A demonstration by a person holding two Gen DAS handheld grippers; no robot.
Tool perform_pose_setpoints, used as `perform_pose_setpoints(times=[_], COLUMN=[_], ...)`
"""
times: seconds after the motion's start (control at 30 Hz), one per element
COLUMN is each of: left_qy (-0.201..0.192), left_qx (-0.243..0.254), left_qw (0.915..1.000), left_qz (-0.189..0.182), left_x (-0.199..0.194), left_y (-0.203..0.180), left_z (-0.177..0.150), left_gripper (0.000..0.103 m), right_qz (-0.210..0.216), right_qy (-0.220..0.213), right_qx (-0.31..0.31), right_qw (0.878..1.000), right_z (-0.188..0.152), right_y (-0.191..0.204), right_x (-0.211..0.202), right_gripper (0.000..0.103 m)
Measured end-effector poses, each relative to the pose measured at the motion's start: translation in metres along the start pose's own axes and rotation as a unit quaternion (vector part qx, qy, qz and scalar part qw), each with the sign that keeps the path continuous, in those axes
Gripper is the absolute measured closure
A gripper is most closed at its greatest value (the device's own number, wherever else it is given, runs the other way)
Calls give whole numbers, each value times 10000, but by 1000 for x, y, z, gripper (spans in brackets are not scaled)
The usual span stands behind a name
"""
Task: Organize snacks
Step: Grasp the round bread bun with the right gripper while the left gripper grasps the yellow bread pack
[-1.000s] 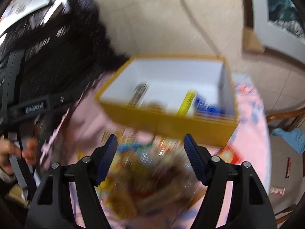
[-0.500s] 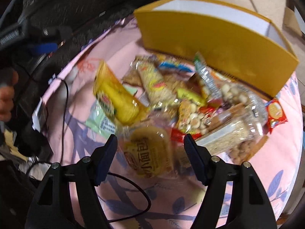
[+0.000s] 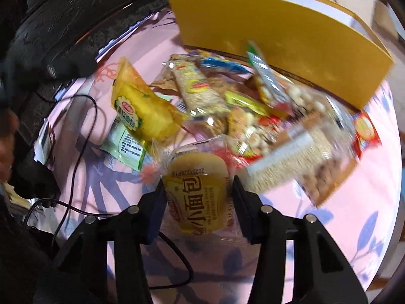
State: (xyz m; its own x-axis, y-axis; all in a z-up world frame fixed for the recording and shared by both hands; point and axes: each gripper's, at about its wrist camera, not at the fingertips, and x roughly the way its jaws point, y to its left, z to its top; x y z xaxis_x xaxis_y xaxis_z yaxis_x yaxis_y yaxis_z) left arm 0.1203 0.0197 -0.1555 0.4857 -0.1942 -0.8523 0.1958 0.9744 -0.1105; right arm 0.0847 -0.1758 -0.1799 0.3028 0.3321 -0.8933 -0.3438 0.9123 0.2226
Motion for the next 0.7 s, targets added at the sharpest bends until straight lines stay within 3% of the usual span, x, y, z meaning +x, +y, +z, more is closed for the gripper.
perform_pose_setpoints(times=[0.17,0.3,0.6,0.7], left_qy=[191,279,421,711], left_qx=[625,1146,1153,1229], left_qw=[9976,9930,9917,9889], left_qz=[-217,-48,-374,-435], left_x=[32,56,74,91], left_y=[-21,-32,-26,-29], left_z=[-4,-5,0,-8], left_gripper=[10,6,2,2], right_qz=[57,48,135,143], right_qy=[47,45,78,80], right_qx=[139,181,251,256], right_qw=[9999,9998,9996,9995], right_z=[-10,-9,-9,-9], right_y=[-6,-4,-6,-7], right_x=[-5,-4,-3,-3], right_gripper=[53,53,52,52])
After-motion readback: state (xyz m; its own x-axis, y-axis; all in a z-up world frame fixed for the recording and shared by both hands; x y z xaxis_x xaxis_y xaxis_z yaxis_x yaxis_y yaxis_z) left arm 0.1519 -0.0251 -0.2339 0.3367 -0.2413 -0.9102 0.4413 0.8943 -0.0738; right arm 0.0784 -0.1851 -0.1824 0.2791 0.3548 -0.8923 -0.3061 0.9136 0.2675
